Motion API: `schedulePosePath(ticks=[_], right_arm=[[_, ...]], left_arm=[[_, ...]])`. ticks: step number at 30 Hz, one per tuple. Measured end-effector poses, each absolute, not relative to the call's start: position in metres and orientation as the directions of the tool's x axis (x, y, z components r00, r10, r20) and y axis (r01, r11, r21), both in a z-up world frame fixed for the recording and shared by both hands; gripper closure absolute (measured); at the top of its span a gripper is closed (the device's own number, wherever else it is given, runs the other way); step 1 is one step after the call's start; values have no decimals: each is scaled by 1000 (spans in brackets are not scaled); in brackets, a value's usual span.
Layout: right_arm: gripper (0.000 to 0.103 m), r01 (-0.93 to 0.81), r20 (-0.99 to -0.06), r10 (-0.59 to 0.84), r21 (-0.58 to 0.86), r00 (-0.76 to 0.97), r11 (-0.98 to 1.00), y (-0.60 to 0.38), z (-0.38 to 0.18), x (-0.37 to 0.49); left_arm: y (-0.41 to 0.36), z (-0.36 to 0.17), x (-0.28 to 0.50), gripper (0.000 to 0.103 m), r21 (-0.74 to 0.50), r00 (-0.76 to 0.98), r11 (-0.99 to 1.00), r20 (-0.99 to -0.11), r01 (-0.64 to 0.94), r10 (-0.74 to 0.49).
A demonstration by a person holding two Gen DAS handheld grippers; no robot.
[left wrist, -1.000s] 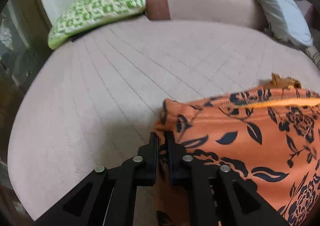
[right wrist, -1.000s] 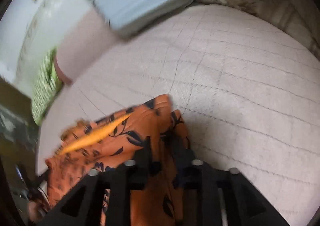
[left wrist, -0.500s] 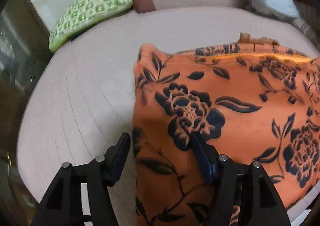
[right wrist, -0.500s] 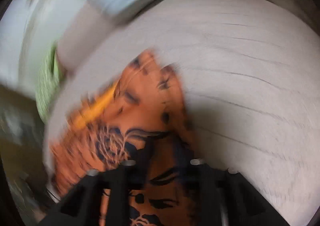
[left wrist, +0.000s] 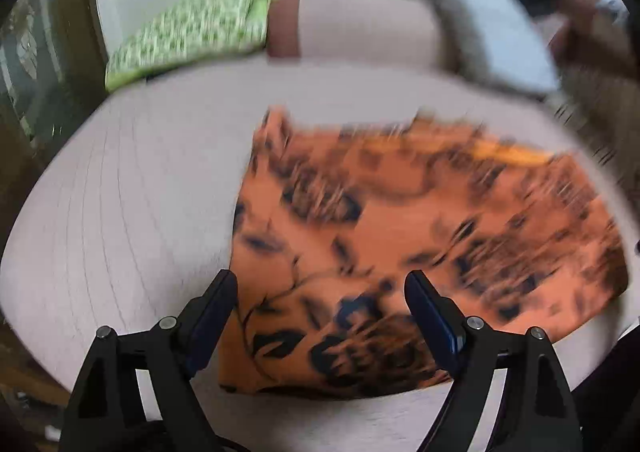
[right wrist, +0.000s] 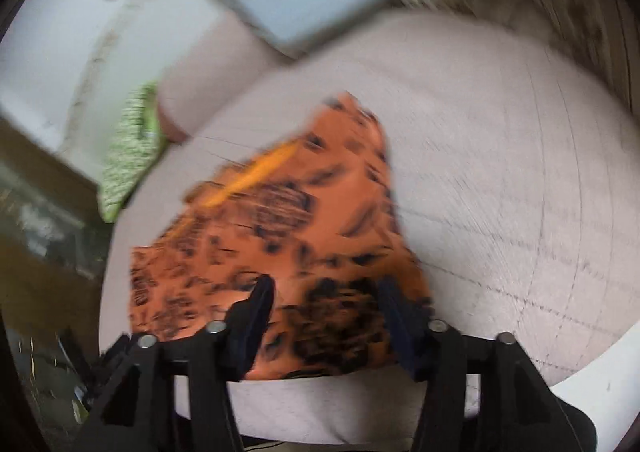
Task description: Fold small clothes
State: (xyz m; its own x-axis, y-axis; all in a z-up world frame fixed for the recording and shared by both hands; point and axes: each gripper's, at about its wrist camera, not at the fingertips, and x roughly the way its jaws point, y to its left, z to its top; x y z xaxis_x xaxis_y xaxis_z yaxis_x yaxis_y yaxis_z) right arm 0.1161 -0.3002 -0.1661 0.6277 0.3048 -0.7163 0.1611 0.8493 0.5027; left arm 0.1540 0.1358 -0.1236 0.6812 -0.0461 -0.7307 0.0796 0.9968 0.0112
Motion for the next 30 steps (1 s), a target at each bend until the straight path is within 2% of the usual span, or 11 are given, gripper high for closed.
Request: schedulePosePath(ticks=[6,15,16,17,18,21,24,26,27,28,30], right_arm=[[34,391,-763,272,560,586,730,-334,-199,96],[32,325,-722,443,657,531,681,-352,-211,131],[39,300,-715,452,659,533,690,-348,-207,134],[58,240,-704,486,665,518,707,-338,-200,137],[90,238,-721,460,638,518,733,-335,-194,135],[90,320,-778,365,566,511,759,-340,-201,130],[83,379,-775,385,596,501,708,-343,-215,129],[64,332,-783,382,574,491,749,-337,-199,132],[40,301,-777,358,557,518,774,-334,-184,135],[28,286,-768,344,552,540,783,-334,-175,136],[27,241,-756,301,513,581,824,-331,-156,155]], left_arm=[[123,-133,147,17,-29,672,991,-732,133,-111],[116,-147,147,17,-50,649,985,-746,164,-146],[118,-149,147,17,-49,641,986,-754,158,-140],[119,-151,146,17,-47,640,988,-757,150,-134],[120,-152,147,17,-48,641,988,-756,144,-131],[121,-152,149,17,-59,644,990,-754,129,-129],[118,-155,151,17,-33,638,990,-762,140,-115],[117,-156,151,17,-21,641,989,-760,144,-109],[117,-156,151,17,-21,642,989,-759,143,-109],[116,-156,152,17,-22,642,990,-759,142,-109],[115,-158,154,17,-16,643,990,-759,140,-103]])
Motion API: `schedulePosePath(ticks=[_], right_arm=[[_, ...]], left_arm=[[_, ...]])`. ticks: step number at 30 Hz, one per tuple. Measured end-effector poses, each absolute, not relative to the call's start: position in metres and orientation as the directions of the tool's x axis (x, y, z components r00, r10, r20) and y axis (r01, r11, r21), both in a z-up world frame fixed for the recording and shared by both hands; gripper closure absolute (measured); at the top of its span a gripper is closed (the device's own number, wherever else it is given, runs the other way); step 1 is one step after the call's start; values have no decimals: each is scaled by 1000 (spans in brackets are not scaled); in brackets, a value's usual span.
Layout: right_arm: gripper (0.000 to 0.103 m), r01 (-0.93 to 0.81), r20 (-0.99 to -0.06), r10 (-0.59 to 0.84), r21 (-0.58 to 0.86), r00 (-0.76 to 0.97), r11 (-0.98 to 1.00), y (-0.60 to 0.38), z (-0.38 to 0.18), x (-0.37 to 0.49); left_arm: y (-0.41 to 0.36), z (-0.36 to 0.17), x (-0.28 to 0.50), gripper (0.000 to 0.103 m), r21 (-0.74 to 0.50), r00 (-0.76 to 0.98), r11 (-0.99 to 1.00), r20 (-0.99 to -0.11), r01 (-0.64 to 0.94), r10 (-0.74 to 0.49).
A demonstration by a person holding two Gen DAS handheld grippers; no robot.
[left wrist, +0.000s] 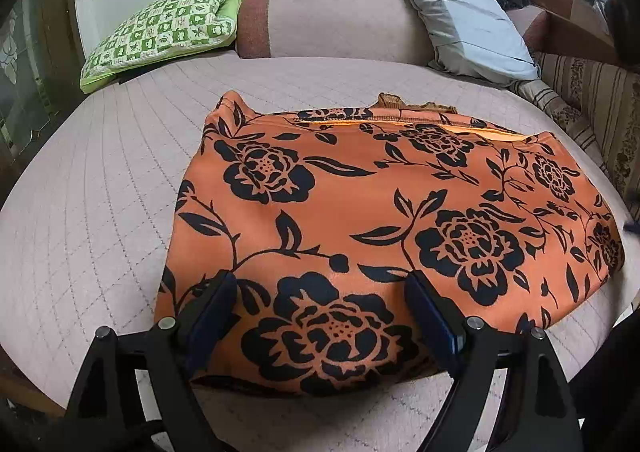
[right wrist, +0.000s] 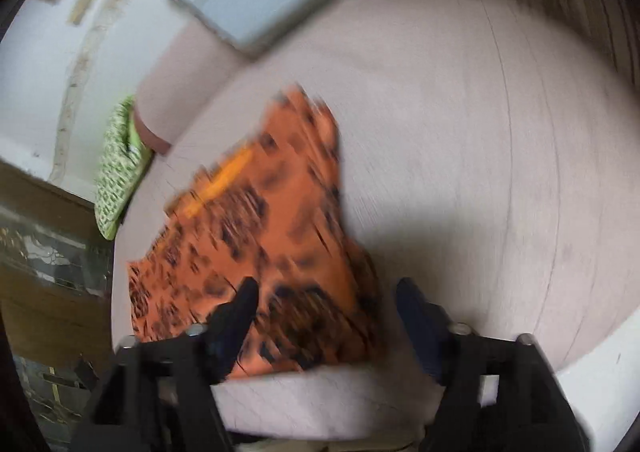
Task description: Fold small clothes
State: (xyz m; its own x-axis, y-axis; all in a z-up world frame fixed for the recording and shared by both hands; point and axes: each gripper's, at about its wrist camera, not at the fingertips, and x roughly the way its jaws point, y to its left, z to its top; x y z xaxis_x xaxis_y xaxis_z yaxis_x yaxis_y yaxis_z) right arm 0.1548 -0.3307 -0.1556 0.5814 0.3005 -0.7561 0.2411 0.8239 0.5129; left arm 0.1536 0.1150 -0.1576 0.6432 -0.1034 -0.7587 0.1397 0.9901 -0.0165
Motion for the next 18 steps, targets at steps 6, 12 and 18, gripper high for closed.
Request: schedulePosePath(ticks=[6,12,18], right_arm=[[27,198,-760,328,508,561,838,-352,-181,231],[89,201,-767,369,533,525,822,-346,-191,251],[64,297,-761,375,580,529,758,-352,-209,244]], left_arm=[[114,-159,155,17,-7,646,989,-757,147,-101],[114,-161,159,17,2,653,989,-751,147,-95],[123,-158,163,17,-32,656,990,-745,140,-117]])
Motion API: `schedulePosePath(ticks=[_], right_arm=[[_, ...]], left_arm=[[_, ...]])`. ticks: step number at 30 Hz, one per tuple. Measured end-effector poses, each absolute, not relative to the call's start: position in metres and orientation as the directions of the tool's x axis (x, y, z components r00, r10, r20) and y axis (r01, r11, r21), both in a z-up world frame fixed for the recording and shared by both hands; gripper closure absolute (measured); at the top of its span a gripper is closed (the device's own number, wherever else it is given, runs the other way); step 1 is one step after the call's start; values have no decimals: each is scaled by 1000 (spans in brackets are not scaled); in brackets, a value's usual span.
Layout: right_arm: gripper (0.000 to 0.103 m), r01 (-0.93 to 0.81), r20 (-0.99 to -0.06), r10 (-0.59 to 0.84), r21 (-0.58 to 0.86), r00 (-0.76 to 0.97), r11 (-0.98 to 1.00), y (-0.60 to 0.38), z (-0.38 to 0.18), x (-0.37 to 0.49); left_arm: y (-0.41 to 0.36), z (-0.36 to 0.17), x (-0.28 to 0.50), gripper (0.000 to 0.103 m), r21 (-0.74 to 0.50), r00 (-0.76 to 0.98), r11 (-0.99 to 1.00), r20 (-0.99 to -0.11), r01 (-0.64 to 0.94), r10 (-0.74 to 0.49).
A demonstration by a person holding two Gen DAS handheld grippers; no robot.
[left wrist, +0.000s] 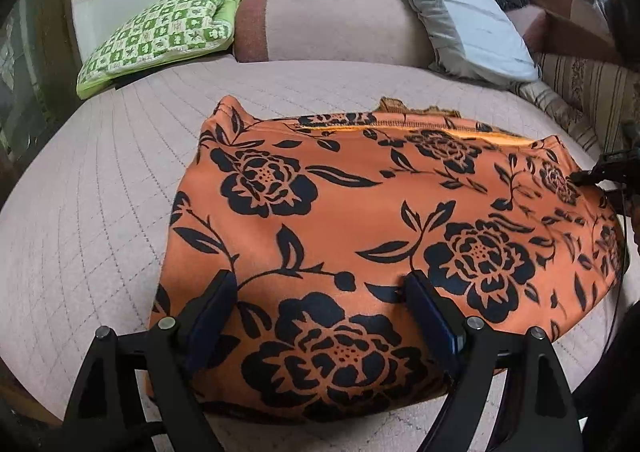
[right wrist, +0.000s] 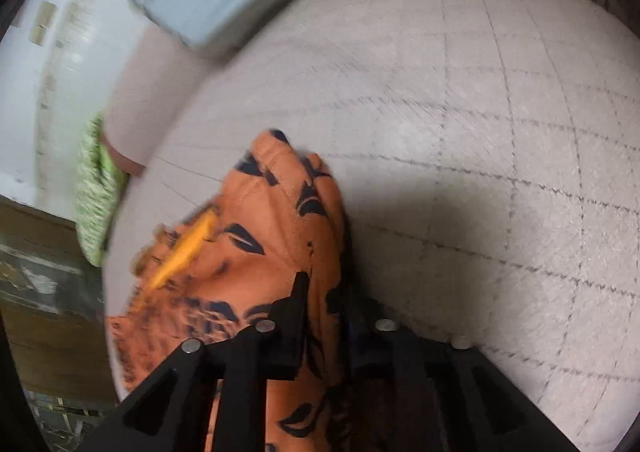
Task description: Fold small clothes
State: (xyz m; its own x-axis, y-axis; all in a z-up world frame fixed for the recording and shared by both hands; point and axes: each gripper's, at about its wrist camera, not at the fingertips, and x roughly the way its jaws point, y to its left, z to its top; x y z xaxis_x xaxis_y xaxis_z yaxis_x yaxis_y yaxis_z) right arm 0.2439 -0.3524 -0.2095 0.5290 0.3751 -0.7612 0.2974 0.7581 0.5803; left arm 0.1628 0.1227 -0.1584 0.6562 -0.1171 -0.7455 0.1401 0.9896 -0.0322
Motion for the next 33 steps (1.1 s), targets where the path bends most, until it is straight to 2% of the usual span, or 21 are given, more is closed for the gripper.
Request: schedulePosePath(ticks=[1,2,3,6,9,11,12,14,15,17,19,20,21,23,26,28,29,30,31,33], right_arm=[[39,297,-770,353,560,531,774,-350,-203,241],[35,316,-793,259,485,551,815,-345,-189,233],[35,316,-791,197,441,579,840,-341,-176,224],[36,228,-729,168,412,664,882,-314,-140,198],[31,67,-682,286,441,673,895,-278,-126,180],[27,6,-709,335,431,620,902,-257,-140,178],[25,12,-775,326,395,542,919,-246,-164,182],[25,57,-826,292,362,482,930,-247,-194,181],[24,18,-782,279,347,557,938,-243,-192,172],[22,7,-782,263,324,566,946,-236,-191,170],[16,5,-781,271,331,563,944,-232,-190,172],[16,9,-776,280,345,565,938,-231,-187,171],[16,14,-768,292,365,570,931,-231,-187,171],[16,15,-754,314,394,577,919,-234,-188,172],[17,3,-740,336,415,583,910,-248,-196,171],[17,-7,-733,342,419,588,908,-250,-196,169],[17,-10,-732,343,418,589,908,-251,-197,168],[17,-13,-730,345,418,589,908,-251,-197,169],[17,-14,-729,347,420,590,907,-251,-197,169],[17,-14,-720,361,439,593,898,-254,-197,168]], left_arm=[[129,-156,162,17,-52,662,991,-739,127,-124],[136,-152,162,17,-74,672,992,-731,99,-122],[143,-150,162,17,-93,680,993,-723,73,-118],[169,-147,163,17,-174,686,984,-719,-22,-112],[195,-149,163,17,-257,674,960,-730,-115,-115],[210,-149,161,17,-314,668,937,-731,-151,-138],[219,-150,160,17,-355,658,919,-735,-170,-162],[235,-157,158,17,-447,621,870,-748,-208,-236],[239,-162,156,17,-478,605,850,-751,-221,-265],[247,-173,154,17,-529,587,818,-744,-227,-319],[244,-172,154,20,-512,576,832,-755,-216,-315],[241,-170,154,55,-481,566,852,-769,-206,-297],[237,-171,155,82,-465,543,864,-784,-193,-301],[238,-173,156,90,-489,523,849,-786,-199,-330],[235,-144,141,91,-480,597,866,-739,-142,-312],[232,-150,142,88,-410,573,896,-781,-169,-250],[234,-166,149,81,-394,514,893,-824,-216,-239],[239,-183,158,81,-419,461,870,-845,-260,-270],[243,-179,159,78,-444,474,856,-833,-265,-285],[244,-157,164,59,-420,504,871,-826,-253,-252]])
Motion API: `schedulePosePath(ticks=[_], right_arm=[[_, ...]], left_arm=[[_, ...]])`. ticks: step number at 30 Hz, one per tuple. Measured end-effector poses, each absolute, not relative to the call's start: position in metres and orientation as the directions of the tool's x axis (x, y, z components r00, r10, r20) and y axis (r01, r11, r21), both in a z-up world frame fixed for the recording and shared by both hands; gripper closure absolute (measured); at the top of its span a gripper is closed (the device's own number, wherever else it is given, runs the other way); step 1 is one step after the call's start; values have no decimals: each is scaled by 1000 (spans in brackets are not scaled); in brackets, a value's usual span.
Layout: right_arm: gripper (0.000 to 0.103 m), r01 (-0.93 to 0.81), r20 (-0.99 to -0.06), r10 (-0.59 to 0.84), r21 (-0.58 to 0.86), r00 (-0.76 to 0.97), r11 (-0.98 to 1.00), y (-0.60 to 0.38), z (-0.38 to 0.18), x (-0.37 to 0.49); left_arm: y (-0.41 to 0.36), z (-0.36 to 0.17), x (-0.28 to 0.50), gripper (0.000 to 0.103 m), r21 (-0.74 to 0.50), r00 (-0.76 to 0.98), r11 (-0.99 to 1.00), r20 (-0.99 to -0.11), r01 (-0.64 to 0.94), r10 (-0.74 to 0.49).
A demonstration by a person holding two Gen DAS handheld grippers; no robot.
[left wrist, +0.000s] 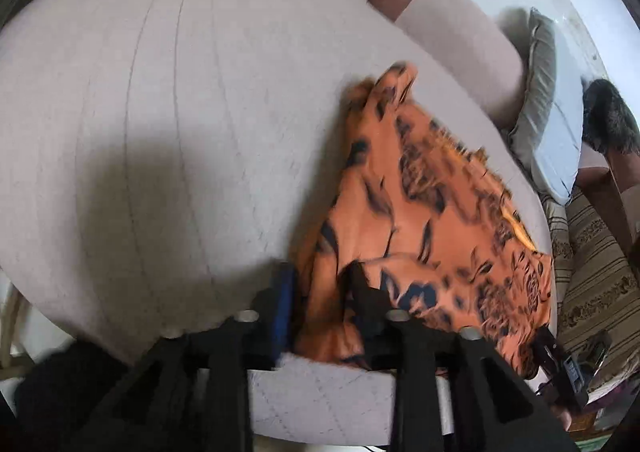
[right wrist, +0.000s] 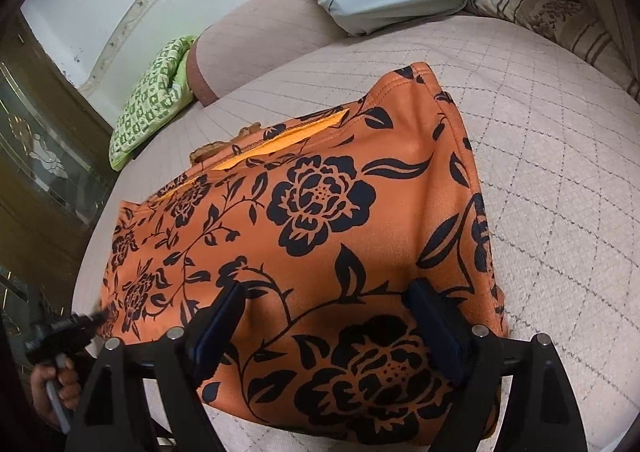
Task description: Fold small clothes
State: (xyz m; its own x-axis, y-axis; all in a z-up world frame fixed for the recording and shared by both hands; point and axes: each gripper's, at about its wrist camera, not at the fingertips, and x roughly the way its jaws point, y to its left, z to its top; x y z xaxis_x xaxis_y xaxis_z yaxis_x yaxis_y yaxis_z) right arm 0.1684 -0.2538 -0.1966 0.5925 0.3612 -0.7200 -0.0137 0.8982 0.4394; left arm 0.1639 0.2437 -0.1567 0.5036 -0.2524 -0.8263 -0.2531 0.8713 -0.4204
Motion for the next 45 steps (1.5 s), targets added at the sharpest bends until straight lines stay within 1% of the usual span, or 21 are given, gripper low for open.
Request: schedulePosePath(ticks=[1,2,3,8,11,12,14,15,18,21,23,25,27,28,30,31,33,35,40,43,45], right_arm=[[17,-13,-715,368,449,594,893,-256,-197,168],[17,-14,-711,375,457,595,889,-257,-197,168],[17,-14,-708,379,463,597,886,-258,-197,167],[17,-11,-706,381,468,597,884,-259,-196,168],[17,-10,-698,394,485,598,874,-261,-196,167],[17,-10,-696,398,490,598,872,-262,-196,167],[17,-10,-694,401,494,598,869,-263,-196,167],[17,-11,-693,403,496,598,869,-263,-196,168],[17,-10,-694,401,494,598,869,-262,-196,170],[16,-9,-695,399,492,599,871,-261,-196,171],[15,-10,-695,397,489,600,872,-260,-196,171],[15,-13,-694,397,488,600,873,-261,-197,171],[16,-14,-695,394,484,601,875,-260,-197,170],[16,-14,-696,392,481,602,877,-260,-197,170],[15,-15,-698,389,477,601,879,-259,-196,170],[16,-14,-698,389,477,602,879,-259,-196,170],[16,-13,-698,389,478,602,878,-259,-196,170],[15,-15,-699,387,474,602,880,-258,-196,169],[16,-13,-697,386,476,604,879,-257,-197,169],[15,-14,-698,383,472,605,881,-257,-197,168],[15,-10,-697,382,474,607,880,-257,-197,168]], left_arm=[[243,-146,166,39,-391,532,887,-819,-246,-214],[241,-132,172,25,-363,574,906,-799,-219,-182],[239,-127,177,21,-356,590,914,-787,-194,-181],[225,-133,249,21,-299,548,951,-810,-80,-209],[227,-145,290,21,-361,520,927,-814,-106,-258],[227,-152,303,24,-374,510,921,-817,-113,-269],[224,-167,322,93,-347,449,932,-852,-102,-268],[231,-180,329,95,-378,401,916,-867,-138,-298],[271,-205,333,95,-629,401,730,-762,-269,-509],[295,-223,323,92,-750,433,569,-660,-335,-614],[284,-203,321,89,-668,448,694,-724,-267,-524],[255,-168,316,89,-487,498,862,-787,-139,-364],[229,-147,316,77,-390,538,920,-779,-15,-322],[219,-144,319,63,-347,541,938,-786,16,-300],[211,-164,339,70,-248,469,969,-857,-16,-212],[212,-177,357,84,-248,420,967,-885,-55,-203],[238,-191,368,85,-399,410,895,-863,-198,-294],[253,-190,366,85,-490,423,820,-837,-296,-347],[250,-157,328,84,-403,513,885,-825,-235,-239],[236,-138,290,83,-411,542,903,-790,-126,-285],[212,-135,267,73,-377,553,925,-782,-51,-288]])
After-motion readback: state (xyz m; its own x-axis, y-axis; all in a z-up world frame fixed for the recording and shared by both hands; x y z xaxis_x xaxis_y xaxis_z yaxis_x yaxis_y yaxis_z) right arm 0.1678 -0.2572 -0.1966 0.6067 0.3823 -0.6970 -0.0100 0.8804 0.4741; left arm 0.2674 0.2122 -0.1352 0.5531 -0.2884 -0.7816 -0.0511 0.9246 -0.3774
